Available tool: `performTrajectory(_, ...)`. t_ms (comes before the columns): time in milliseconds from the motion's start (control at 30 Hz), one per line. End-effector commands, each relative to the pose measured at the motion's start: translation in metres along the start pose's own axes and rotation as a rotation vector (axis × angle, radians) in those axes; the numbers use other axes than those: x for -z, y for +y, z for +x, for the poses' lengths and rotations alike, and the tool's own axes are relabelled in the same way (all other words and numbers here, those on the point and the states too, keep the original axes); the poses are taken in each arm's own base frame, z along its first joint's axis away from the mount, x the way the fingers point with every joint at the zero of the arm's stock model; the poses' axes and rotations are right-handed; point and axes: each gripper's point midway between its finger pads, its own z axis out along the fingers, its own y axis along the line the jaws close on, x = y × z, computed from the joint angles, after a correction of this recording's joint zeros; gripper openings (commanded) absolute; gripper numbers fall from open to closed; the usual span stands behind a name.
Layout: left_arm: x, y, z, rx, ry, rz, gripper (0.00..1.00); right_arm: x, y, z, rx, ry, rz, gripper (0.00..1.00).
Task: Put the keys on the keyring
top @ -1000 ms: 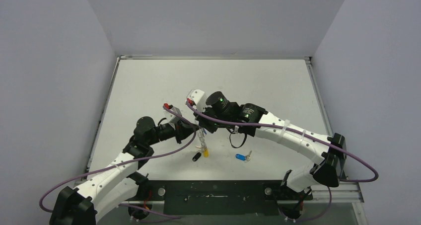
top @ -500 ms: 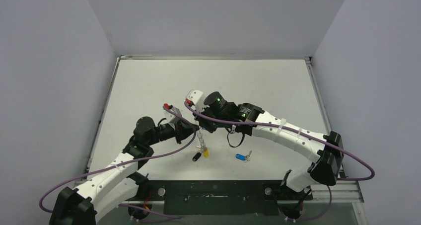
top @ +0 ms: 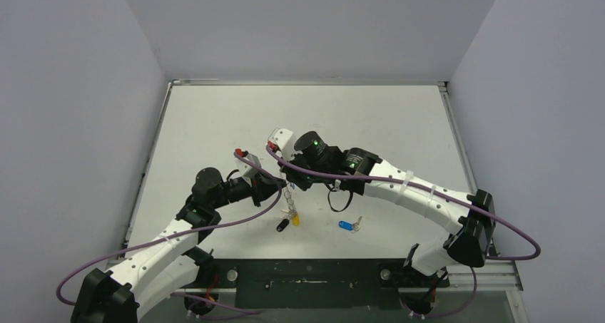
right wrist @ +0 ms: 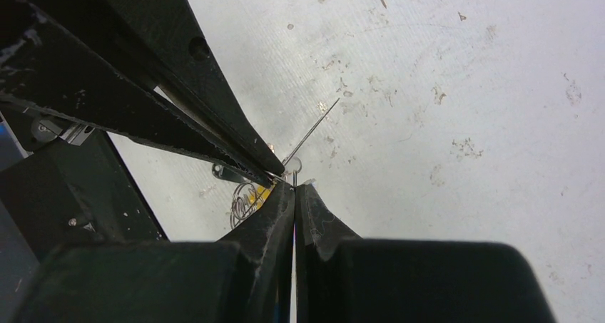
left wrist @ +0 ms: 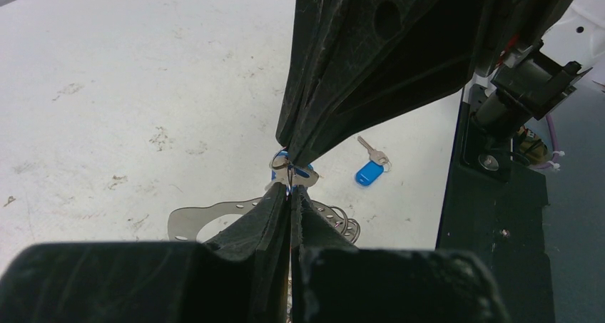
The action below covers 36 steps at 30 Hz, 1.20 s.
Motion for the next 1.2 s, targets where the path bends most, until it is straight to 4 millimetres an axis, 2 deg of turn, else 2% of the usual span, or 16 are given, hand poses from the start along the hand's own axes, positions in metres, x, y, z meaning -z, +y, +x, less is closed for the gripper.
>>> performTrajectory(0, -0.001, -0.007, -0.028, -0.066, -0.079, 0.030, 0.00, 0.024, 0.002, -0.024, 0.005, -0.090, -0.005, 0.00)
performTrajectory(367, -0.001, -0.007, -0.028, -0.066, -0.079, 0.030, 0.00, 0.028, 0.007, -0.019, 0.017, -0.081, -0.021, 0.00)
performTrajectory(567, -0.001, -0.007, -0.028, -0.064, -0.078, 0.030, 0.00, 0.020, 0.012, -0.012, 0.020, -0.050, -0.044, 0.00)
performTrajectory(933, -0.001, -0.008, -0.028, -0.065, -0.079, 0.030, 0.00, 0.012, 0.018, -0.018, 0.027, -0.051, -0.055, 0.00)
performTrajectory(1167, 0.000, -0.009, -0.028, -0.064, -0.080, 0.032, 0.00, 0.011, 0.006, -0.022, 0.001, -0.059, 0.015, 0.00)
